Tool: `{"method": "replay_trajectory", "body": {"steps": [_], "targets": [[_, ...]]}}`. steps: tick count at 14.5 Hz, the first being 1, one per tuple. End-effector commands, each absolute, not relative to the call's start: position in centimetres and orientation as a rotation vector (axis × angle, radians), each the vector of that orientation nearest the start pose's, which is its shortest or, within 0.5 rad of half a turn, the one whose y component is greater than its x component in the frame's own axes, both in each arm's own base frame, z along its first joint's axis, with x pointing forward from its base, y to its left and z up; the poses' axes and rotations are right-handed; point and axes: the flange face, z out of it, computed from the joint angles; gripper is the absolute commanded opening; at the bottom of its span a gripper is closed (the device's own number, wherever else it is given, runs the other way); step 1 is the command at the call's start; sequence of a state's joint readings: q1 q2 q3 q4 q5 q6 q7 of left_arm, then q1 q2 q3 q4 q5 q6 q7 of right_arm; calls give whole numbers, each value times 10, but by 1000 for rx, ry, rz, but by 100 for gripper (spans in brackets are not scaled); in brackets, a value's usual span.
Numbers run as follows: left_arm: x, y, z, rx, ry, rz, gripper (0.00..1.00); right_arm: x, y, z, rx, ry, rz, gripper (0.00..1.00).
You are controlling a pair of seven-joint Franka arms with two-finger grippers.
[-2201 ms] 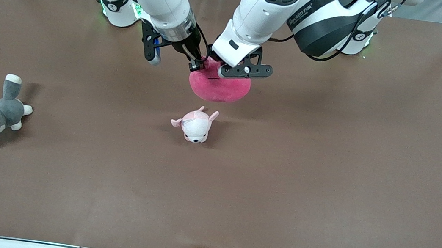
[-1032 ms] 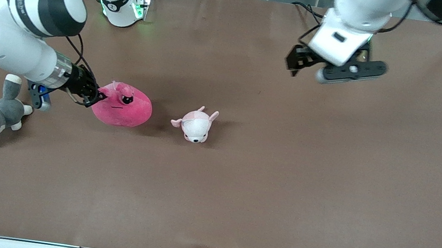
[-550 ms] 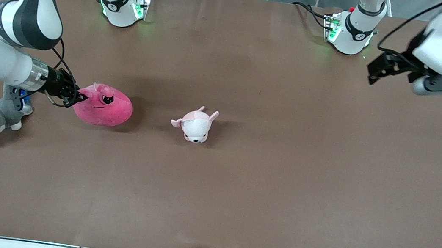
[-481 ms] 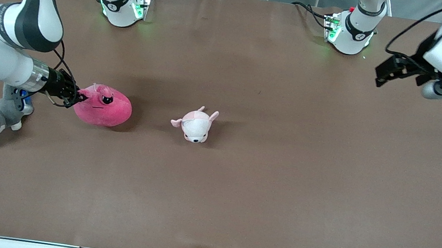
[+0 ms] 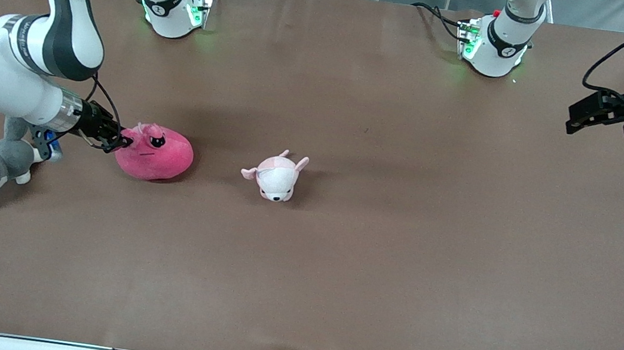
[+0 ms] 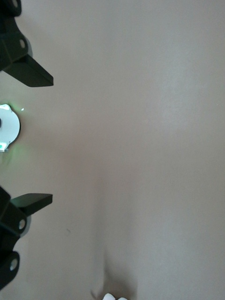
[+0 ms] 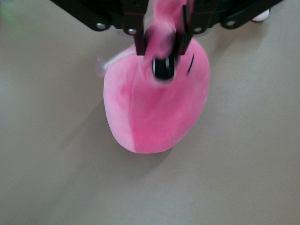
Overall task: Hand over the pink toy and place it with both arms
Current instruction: 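Lower the pink toy onto the table and open the right gripper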
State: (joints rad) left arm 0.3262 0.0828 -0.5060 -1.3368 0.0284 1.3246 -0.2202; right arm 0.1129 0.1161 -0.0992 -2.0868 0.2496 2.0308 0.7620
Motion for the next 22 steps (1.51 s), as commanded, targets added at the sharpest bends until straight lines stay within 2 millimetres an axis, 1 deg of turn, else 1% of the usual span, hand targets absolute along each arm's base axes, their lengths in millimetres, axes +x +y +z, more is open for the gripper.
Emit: {"method": "replay_trajectory", "body": {"steps": [1,3,4,5,6,7,8,9,10,11,12,13,14,15,17,18,19,20,21,22], "targets": [[542,-62,673,-3159,-60,135,100,558,16,392,-2751,1099,281,100],[544,-50,673,-3168,-62,126,100,573,12,426,-2811,883,208,100],[544,-47,674,-3167,-62,121,100,578,8,440,-2853,760,159,100],[545,-45,673,-3165,-67,118,100,582,3,451,-2924,605,110,100],[544,-40,675,-3163,-81,113,100,586,-4,463,-3022,397,49,100],[542,-39,679,-3164,-86,99,100,590,-9,475,-3088,216,2,100],[540,-41,682,-3166,-83,90,100,595,-14,487,-3117,69,-42,100],[534,-46,688,-3167,-68,73,100,597,-31,498,-3121,14,-77,100],[530,-44,692,-3168,-75,49,100,598,-37,504,-3122,-27,-89,100],[521,-43,697,-3171,-78,10,100,599,-41,513,-3135,-78,-91,100],[514,-42,698,-3172,-81,-24,100,600,-49,524,-3159,-86,-90,100],[512,-42,698,-3173,-82,-46,100,599,-52,535,-3174,-87,-85,100],[513,-38,697,-3171,-97,-46,100,602,-54,535,-3175,-79,-59,100],[514,-38,696,-3171,-97,-46,100,607,-55,535,-3178,-75,-51,100],[514,-37,697,-3168,-98,-54,100,607,-58,541,-3179,-65,-38,100],[515,-36,695,-3165,-99,-52,100,606,-67,548,-3177,-44,-43,100],[517,-35,695,-3160,-102,-63,100,606,-69,550,-3164,-33,-40,100],[519,-35,694,-3158,-98,-65,100,603,-70,549,-3155,-11,-11,100],[523,-35,692,-3159,-101,-77,100,596,-67,547,-3147,-11,80,100],[528,-36,690,-3160,-99,-94,100,589,-65,549,-3134,-9,141,100]]}}
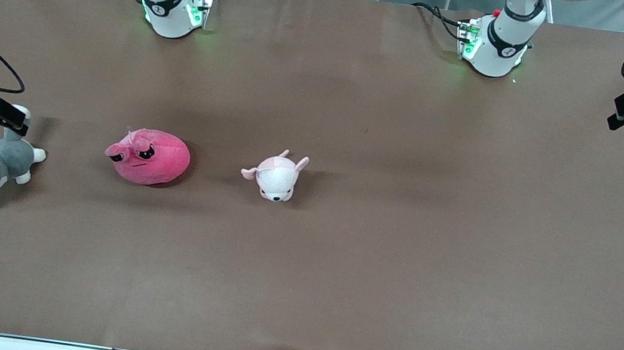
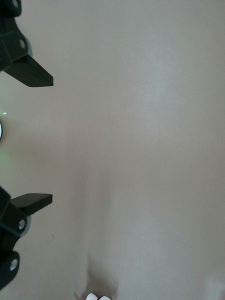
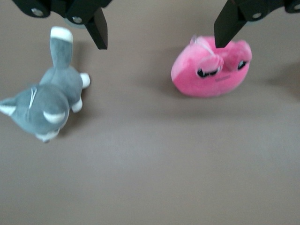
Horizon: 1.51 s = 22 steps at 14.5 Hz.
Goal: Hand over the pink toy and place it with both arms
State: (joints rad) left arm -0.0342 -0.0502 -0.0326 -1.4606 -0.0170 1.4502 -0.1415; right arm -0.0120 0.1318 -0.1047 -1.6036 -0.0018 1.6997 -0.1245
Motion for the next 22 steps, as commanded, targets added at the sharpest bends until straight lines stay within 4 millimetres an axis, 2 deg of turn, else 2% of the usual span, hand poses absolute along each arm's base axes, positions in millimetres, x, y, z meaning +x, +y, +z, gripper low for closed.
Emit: {"method": "replay_trajectory", "body": {"steps": [1,6,10,14,16,22], "targets": [[530,-37,689,-3162,-99,-106,100,583,-63,558,-3128,-8,135,100],[537,-38,680,-3166,-96,-84,100,544,-63,589,-3118,-4,126,100],[536,-39,679,-3169,-93,-76,100,526,-59,612,-3127,-13,102,100],[537,-43,678,-3171,-83,-76,100,512,-42,629,-3125,-80,83,100],[537,-44,678,-3171,-81,-76,100,498,-40,638,-3124,-86,56,100],[538,-46,679,-3172,-76,-95,100,497,-45,640,-3124,-71,44,100]]}}
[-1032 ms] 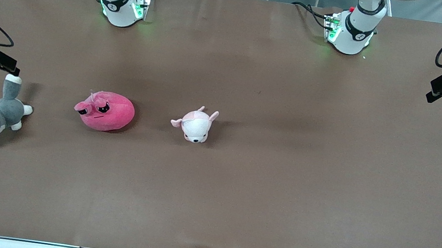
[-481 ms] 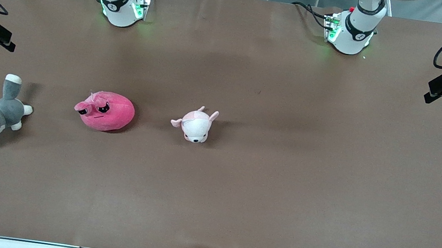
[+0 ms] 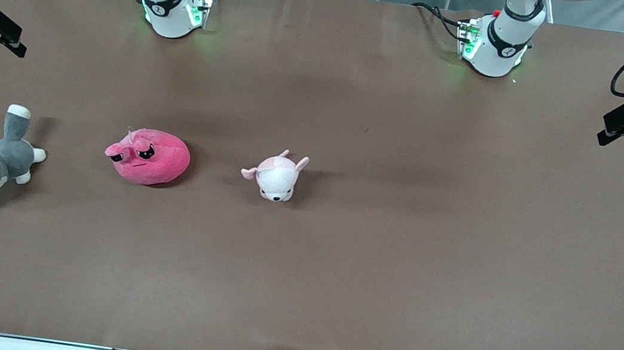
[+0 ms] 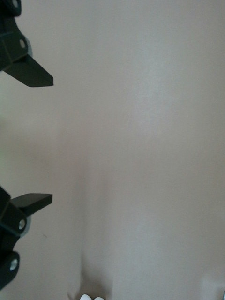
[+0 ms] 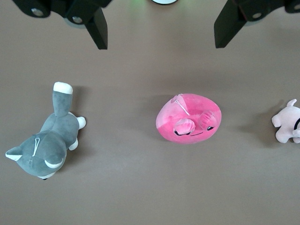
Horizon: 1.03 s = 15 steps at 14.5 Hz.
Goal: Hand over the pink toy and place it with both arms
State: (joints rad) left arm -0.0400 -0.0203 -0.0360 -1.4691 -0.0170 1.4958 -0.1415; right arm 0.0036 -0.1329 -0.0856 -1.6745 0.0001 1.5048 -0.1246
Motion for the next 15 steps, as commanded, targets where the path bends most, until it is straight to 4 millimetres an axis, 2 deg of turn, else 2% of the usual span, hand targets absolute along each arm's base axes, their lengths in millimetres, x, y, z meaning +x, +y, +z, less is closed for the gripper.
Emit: {"method": "replay_trajectory", "body": {"steps": [1,15], "targets": [[538,-46,679,-3172,-74,-97,100,497,-44,641,-3123,-74,39,100],[538,-49,679,-3174,-66,-97,100,499,-41,647,-3117,-81,9,100]]}}
